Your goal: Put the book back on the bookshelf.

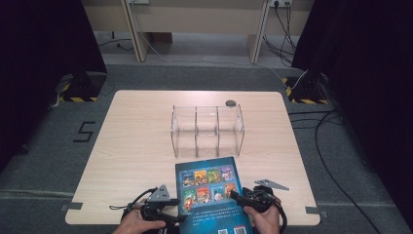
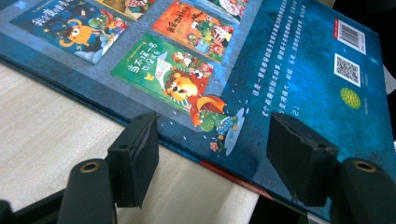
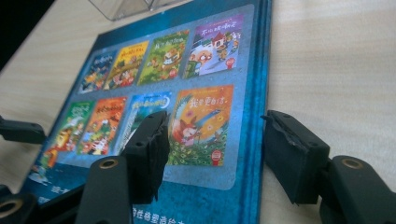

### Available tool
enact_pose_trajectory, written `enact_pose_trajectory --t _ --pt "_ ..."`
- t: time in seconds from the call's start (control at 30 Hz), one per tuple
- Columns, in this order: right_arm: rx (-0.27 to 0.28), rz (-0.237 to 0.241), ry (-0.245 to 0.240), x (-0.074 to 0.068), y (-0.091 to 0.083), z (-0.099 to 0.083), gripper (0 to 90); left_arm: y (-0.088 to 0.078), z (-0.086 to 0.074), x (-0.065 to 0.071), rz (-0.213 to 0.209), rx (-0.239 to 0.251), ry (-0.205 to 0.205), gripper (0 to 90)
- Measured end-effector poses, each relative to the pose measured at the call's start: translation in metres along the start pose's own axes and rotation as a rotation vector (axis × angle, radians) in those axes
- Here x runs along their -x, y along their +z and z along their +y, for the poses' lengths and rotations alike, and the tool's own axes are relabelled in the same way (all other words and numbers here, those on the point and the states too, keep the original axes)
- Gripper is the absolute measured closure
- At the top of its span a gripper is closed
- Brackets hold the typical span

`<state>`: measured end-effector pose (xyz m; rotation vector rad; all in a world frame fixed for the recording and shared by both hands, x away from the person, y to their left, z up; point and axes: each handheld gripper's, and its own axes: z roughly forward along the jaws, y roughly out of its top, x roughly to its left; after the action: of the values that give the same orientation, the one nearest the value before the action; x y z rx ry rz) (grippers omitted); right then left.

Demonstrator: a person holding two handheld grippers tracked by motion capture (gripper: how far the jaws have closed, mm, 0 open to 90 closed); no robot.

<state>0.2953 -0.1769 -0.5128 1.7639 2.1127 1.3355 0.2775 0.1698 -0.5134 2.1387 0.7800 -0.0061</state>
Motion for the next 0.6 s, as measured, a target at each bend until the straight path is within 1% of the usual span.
enact_pose_trajectory --t 0.03,0.07,0.13,0.17,0.2,0.23,0.27,0.3,0.33,0.37,0.43,0.47,0.5,0.53,0.57,0.6 --pt "0.01 0.012 0.032 0.001 -0.001 -0.001 42.4 0.0 0.0 0.0 0.0 0.0 0.0 33.8" --pt "0.016 0.019 0.05 0.003 -0.001 -0.002 43.3 0.0 -0.001 -0.001 -0.003 0.009 -0.008 34.0" --pt "0.012 0.039 0.072 0.006 -0.003 -0.002 43.5 0.0 -0.001 0.0 0.001 0.015 -0.013 34.3" --pt "0.012 0.039 0.072 0.006 -0.003 -0.002 43.5 0.0 -0.001 0.0 0.001 0.015 -0.013 34.3" --pt "0.005 0.058 0.099 0.008 -0.005 -0.002 44.0 0.001 -0.001 0.001 0.005 0.017 -0.01 33.8" --pt "0.005 0.058 0.099 0.008 -0.005 -0.002 44.0 0.001 -0.001 0.001 0.005 0.017 -0.01 33.6" --pt "0.006 0.066 0.12 0.009 -0.006 -0.003 44.4 0.001 -0.001 0.001 0.004 0.02 -0.014 33.6" --pt "0.01 0.087 0.154 0.011 -0.007 -0.004 46.2 0.001 -0.002 0.001 0.004 0.024 -0.018 33.1" --pt "-0.014 0.165 0.254 0.015 -0.007 -0.008 51.1 0.001 -0.002 0.001 0.005 0.027 -0.02 32.6" --pt "-0.016 0.22 0.302 0.016 -0.004 -0.011 51.2 0.001 -0.002 0.001 0.005 0.026 -0.021 32.2" --pt "-0.023 0.221 0.306 0.016 -0.004 -0.011 52.2 0.001 -0.002 0.0 0.004 0.027 -0.022 33.0" --pt "-0.045 0.209 0.267 0.016 -0.006 -0.009 53.7 0.001 -0.001 -0.001 -0.004 0.029 -0.036 33.2" --pt "-0.045 0.209 0.267 0.016 -0.006 -0.009 53.7 0.001 -0.001 -0.001 -0.004 0.029 -0.036 32.8" --pt "-0.049 0.238 0.243 0.017 -0.006 -0.007 53.3 0.001 -0.002 -0.002 -0.008 0.028 -0.026 32.0" --pt "-0.049 0.238 0.243 0.017 -0.006 -0.007 53.3 0.001 -0.002 -0.002 -0.008 0.028 -0.026 31.5" --pt "-0.062 0.269 0.24 0.017 -0.006 -0.007 53.8 0.001 -0.001 -0.002 -0.012 0.029 -0.028 31.2"
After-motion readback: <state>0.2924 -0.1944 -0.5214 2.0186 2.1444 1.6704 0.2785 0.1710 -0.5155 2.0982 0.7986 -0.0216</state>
